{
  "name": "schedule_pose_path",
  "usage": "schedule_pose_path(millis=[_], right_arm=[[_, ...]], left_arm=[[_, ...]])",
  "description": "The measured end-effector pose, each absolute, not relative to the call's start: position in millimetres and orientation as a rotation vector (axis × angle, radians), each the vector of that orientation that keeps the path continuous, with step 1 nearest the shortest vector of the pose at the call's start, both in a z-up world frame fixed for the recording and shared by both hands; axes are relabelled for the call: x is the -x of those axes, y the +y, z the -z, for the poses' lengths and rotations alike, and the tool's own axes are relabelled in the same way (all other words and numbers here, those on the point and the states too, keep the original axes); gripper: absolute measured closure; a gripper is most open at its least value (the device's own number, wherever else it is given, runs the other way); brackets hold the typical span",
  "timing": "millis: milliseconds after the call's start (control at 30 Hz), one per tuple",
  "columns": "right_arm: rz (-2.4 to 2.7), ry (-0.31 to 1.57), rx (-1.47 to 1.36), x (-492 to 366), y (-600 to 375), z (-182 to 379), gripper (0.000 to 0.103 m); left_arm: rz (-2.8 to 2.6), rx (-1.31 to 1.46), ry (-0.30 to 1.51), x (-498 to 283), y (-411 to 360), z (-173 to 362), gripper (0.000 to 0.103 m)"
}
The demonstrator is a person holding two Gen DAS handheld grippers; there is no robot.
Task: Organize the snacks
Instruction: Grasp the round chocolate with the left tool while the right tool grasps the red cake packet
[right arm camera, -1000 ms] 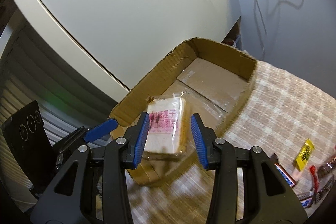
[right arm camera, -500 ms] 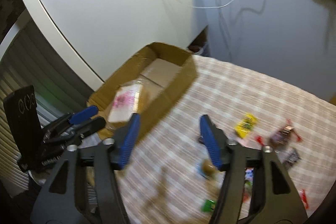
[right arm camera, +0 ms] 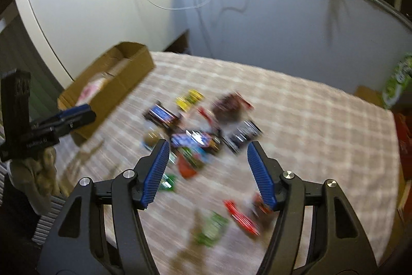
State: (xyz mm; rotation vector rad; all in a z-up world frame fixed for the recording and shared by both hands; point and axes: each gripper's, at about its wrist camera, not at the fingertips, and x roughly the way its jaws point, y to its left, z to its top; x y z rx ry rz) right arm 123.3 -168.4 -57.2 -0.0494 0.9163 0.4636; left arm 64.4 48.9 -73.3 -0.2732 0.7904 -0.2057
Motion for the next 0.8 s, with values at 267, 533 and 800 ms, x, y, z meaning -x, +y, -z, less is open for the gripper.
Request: schedule_pose_path(millis=[267, 533, 800], right_arm=[[-0.364, 0.969, 0.074, -104, -202, 88, 0.037], [-0.268, 1.04, -0.041, -105, -233, 113, 0.021], [-0.285, 1.062, -0.081, -118, -223, 124, 0.021]], left_arm=[[0.264, 0.236, 0.847, -75, 15, 92, 0.046], [0.269, 0.204, 0.901, -88, 3, 110, 0.056], [0.247, 0.143, 0.941, -107, -5, 125, 0.063]])
